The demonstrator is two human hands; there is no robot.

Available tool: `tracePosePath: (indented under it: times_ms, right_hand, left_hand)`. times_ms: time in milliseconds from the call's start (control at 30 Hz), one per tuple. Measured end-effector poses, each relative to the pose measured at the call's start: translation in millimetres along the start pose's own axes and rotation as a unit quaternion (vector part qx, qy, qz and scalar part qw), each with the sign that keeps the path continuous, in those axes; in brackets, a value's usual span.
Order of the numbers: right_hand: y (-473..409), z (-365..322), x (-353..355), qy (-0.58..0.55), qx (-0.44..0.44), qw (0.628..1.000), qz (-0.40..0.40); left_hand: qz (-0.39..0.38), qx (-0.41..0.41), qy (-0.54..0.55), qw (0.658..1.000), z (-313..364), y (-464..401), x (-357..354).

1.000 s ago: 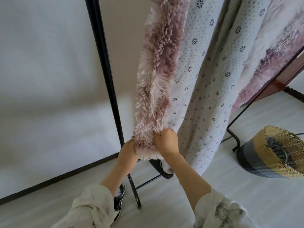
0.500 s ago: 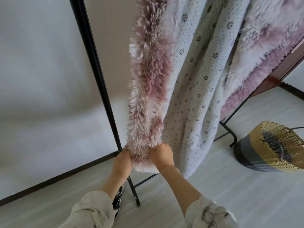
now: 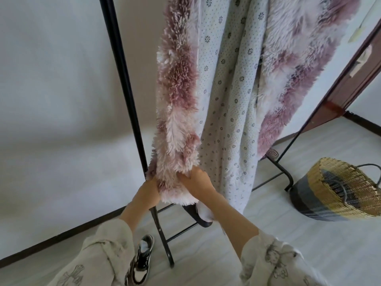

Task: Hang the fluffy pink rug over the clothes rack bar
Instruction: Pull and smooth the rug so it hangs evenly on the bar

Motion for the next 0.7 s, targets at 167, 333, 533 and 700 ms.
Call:
tracePosePath:
  times_ms: [167, 333, 533, 700]
  right_hand:
    - [2.6, -4.5, 29.4, 0.024, -0.004, 0.998, -0.05]
    - [8.3, -1.2, 45.4, 0.06, -0.003, 0.992, -0.11]
    - [14.6, -3.7, 71.4, 0.02, -0.007, 0.992, -0.125]
    - [4.8, -4.1, 104.9, 0.022, -0.015, 0.996, -0.084]
  left_hand:
    - [-0.04, 0.032, 0.066, 0.996, 3.1, -1.4, 25.8]
    - [-0.04, 0.024, 0.084, 0.995, 14.0, 2.2, 42.5]
    - [0.008, -0.004, 0.148, 0.989, 41.5, 2.5, 73.8]
    - [0.037, -0.024, 0.21, 0.977, 64.4, -5.1, 101.9]
Point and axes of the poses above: each hand's wrist, its own y-axis away from the middle knuckle, its own x-axis out of the back of the hand, z = x × y, the point moved 5 cm from there along -y, towards the middle knuckle, and after that the axes turned 11 degrees about z, right-handed, at the moved point
